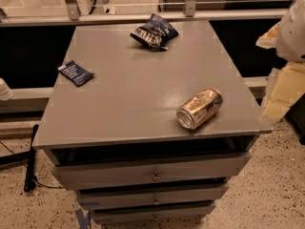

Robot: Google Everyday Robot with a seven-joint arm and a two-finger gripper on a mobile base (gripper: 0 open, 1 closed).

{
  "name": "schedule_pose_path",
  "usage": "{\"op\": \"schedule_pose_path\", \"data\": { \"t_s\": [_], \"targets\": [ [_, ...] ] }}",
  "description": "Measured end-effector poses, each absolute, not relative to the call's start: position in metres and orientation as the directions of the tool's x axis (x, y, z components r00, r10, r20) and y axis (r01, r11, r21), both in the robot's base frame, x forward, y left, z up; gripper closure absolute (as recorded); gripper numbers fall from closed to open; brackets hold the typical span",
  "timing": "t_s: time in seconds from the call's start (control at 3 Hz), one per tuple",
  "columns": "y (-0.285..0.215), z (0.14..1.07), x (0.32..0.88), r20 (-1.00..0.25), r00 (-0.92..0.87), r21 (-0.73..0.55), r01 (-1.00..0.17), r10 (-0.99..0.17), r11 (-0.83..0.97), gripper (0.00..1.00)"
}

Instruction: Move blue chip bag near orange can

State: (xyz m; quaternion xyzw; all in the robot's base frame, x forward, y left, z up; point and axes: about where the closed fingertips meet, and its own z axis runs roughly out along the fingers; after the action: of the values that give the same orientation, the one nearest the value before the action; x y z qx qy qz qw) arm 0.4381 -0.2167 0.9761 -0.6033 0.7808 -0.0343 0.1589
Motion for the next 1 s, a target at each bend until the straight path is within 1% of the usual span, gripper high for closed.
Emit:
{"op": "schedule_pose_path", "data": {
  "t_s": [0.33, 0.67, 1.0],
  "targets": [
    [-0.217, 0.976, 0.438, -0.207, -0.221, -0.246, -0.931, -0.953, 0.270, 0.00],
    [-0.206, 0.973, 0.465, -0.285, -0.215, -0.262, -0.920, -0.934, 0.291, 0.00],
    [-0.177, 0.971, 0.521, -0.401, -0.196, -0.283, -0.902, -0.895, 0.325, 0.00]
  ]
}}
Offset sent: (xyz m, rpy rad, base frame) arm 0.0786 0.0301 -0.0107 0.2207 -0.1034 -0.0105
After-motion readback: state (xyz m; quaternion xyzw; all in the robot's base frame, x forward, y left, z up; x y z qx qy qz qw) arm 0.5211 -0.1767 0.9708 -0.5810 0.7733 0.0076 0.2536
